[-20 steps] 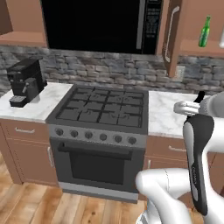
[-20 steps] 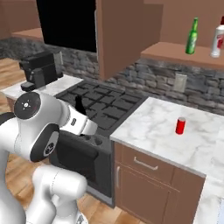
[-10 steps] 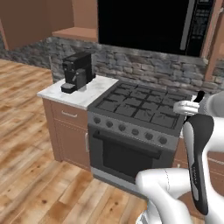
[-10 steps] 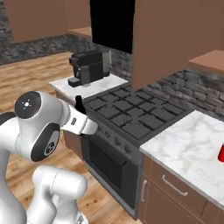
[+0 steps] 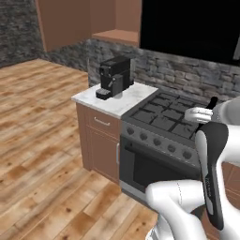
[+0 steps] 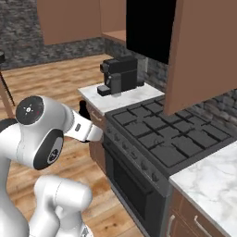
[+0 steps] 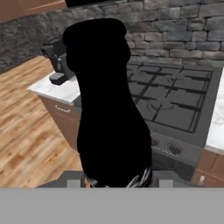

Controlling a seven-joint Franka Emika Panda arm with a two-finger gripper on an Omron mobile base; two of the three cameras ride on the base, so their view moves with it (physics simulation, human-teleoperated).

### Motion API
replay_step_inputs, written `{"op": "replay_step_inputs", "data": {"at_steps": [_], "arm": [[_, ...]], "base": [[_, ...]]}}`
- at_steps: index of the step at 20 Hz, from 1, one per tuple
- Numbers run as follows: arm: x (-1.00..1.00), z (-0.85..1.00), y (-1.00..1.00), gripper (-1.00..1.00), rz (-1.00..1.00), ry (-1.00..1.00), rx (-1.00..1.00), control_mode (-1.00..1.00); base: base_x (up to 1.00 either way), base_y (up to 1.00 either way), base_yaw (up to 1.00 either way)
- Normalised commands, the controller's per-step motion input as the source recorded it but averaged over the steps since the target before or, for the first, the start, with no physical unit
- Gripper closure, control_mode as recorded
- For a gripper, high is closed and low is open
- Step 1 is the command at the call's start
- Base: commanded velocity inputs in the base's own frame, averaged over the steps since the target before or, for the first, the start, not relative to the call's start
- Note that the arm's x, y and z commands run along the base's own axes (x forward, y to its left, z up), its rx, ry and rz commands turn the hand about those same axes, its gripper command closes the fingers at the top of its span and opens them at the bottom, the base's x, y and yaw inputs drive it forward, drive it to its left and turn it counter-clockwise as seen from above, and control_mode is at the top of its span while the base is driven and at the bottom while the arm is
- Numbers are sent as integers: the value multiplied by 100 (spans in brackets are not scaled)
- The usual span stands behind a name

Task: Sort all alcoholic drinks to one cabinet, and non-alcoholic drinks to the other.

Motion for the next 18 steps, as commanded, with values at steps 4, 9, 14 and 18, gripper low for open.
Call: {"op": "replay_step_inputs", "data": {"at_steps": [4,9,14,18], "arm": [[0,0,0,100,0,0,0,100],[0,0,0,100,0,0,0,100],[0,0,0,100,0,0,0,100],[0,0,0,100,0,0,0,100]], "base": [[69,0,-7],[51,1,-33],[38,24,-45],[36,47,-48]]}}
